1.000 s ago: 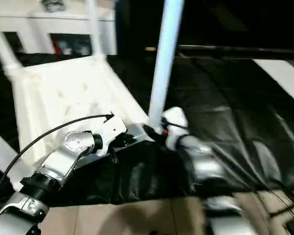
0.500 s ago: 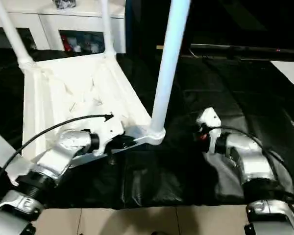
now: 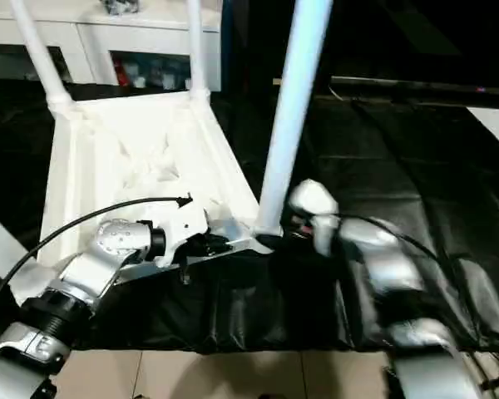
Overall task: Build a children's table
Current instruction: Rotate leg to tighten
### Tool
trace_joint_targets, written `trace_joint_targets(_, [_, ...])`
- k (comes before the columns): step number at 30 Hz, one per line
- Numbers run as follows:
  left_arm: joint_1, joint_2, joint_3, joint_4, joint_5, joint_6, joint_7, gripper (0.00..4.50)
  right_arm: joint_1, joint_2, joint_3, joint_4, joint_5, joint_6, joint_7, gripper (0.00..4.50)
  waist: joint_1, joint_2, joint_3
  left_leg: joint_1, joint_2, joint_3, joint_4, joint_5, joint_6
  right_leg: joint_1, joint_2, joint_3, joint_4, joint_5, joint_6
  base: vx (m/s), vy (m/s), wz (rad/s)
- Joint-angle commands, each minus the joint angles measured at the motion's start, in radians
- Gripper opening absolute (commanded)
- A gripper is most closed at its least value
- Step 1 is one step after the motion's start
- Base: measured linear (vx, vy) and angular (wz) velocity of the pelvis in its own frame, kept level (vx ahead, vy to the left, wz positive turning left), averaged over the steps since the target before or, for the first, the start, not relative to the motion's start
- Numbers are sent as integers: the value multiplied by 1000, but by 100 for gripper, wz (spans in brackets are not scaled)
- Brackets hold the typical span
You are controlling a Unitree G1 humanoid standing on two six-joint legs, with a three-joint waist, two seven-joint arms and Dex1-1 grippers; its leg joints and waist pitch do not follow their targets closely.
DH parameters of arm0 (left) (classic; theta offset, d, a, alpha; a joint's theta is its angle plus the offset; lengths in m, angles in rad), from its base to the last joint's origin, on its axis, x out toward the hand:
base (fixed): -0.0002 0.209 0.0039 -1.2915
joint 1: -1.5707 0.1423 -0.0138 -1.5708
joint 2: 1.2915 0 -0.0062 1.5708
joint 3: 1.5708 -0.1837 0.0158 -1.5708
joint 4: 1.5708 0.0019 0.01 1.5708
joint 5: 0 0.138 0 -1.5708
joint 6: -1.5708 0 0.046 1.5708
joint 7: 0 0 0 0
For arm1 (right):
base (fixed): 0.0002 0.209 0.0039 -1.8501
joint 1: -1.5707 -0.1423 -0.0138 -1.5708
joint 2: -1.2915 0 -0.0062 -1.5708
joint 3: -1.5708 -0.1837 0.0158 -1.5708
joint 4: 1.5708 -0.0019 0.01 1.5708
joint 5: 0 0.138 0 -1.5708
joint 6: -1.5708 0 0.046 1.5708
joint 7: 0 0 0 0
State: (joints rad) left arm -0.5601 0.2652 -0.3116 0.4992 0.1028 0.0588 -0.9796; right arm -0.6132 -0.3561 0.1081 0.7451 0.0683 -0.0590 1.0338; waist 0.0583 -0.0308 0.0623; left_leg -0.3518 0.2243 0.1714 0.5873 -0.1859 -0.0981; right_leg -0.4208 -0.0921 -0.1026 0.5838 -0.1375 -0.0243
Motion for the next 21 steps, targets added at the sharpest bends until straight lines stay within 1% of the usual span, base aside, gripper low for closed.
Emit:
trace_joint_targets(1, [-26, -7, -8, -1, -13, -25, -8, 0, -27, 2, 6, 36, -19, -14, -30, 366, -5, -12, -79, 1, 5, 13, -59, -174, 73, 61, -42, 46, -56, -294, -205, 0, 0, 0])
trace_joint_targets(2, [-27, -8, -8, -1, -13, -24, -8, 0, -30, 3, 7, 38, -15, -15, -29, 350, -4, -12, -80, 1, 5, 14, -59, -171, 75, 61, -42, 47, -55, -288, -204, 0, 0, 0])
trace_joint_targets(3, [-28, -8, -7, 0, -13, -24, -8, 0, -31, 4, 7, 38, -13, -14, -26, 350, -6, -13, -80, -3, 4, 13, -59, -167, 80, 64, -41, 47, -53, -281, -201, 0, 0, 0])
trace_joint_targets(4, [-28, -8, -7, 0, -13, -24, -9, 0, -31, 4, 7, 38, -10, -14, -23, 328, -6, -13, -80, -4, 4, 14, -58, -167, 83, 64, -42, 48, -54, -284, -197, 0, 0, 0])
trace_joint_targets(5, [-30, -7, -5, 3, -12, -24, -9, 0, -36, 6, 6, 46, -9, -15, -16, 328, -6, -16, -80, -4, 4, 14, -58, -169, 87, 64, -42, 47, -56, -293, -193, 0, 0, 0])
trace_joint_targets(7, [-31, -5, -3, 7, -12, -27, -9, 0, -38, 8, 6, 54, -11, -19, -9, 306, -6, -15, -78, -4, 3, 14, -58, -178, 85, 63, -43, 47, -59, -323, -184, 0, 0, 0])
trace_joint_targets(9, [-31, -4, -3, 10, -11, -28, -9, 0, -42, 9, 6, 63, -13, -25, -8, 288, -5, -14, -79, -5, 3, 13, -58, -177, 81, 63, -43, 47, -59, -332, -178, 0, 0, 0])
trace_joint_targets(11, [-31, 0, -2, 12, -11, -29, -10, 0, -45, 10, 8, 75, -16, -32, -6, 275, -6, -10, -79, -4, 4, 13, -58, -177, 79, 62, -42, 47, -56, -313, -187, 0, 0, 0])
trace_joint_targets(13, [-31, 3, -2, 14, -12, -29, -11, 0, -50, 12, 9, 89, -19, -39, -7, 243, -8, -11, -79, -4, 5, 12, -58, -182, 77, 63, -42, 48, -55, -307, -192, 0, 0, 0])
trace_joint_targets(14, [-32, 5, -2, 16, -12, -29, -11, 0, -51, 13, 11, 96, -20, -43, -8, 243, -9, -10, -78, -4, 4, 13, -57, -189, 76, 62, -42, 48, -56, -309, -195, 0, 0, 0])
trace_joint_targets(15, [-32, 5, -2, 16, -12, -29, -11, 0, -51, 13, 11, 96, -20, -43, -8, 238, -9, -9, -77, -4, 4, 13, -57, -195, 75, 61, -42, 47, -57, -319, -194, 0, 0, 0])
trace_joint_targets(18, [-35, 3, 6, 32, -10, -13, 6, 0, -42, 37, 16, 118, -22, -38, -29, 212, -10, -11, -75, -4, 1, 12, -57, -219, 66, 61, -41, 46, -63, -379, -172, 0, 0, 0])
trace_joint_targets(19, [-37, 1, 8, 35, -9, -9, 12, 0, -40, 42, 16, 120, -21, -35, -34, 207, -11, -9, -73, -4, 2, 11, -59, -229, 61, 59, -42, 45, -66, -407, -163, 0, 0, 0])
trace_joint_targets(20, [-37, 1, 8, 35, -9, -9, 12, 0, -40, 42, 16, 120, -21, -35, -34, 207, -13, -11, -73, -2, 1, 10, -59, -240, 57, 59, -42, 45, -69, -431, -152, 0, 0, 0])
trace_joint_targets(21, [-39, -1, 10, 39, -8, -5, 20, 0, -37, 48, 14, 124, -21, -32, -39, 205, -13, -11, -73, -2, 1, 10, -59, -240, 57, 59, -42, 45, -69, -431, -152, 0, 0, 0])
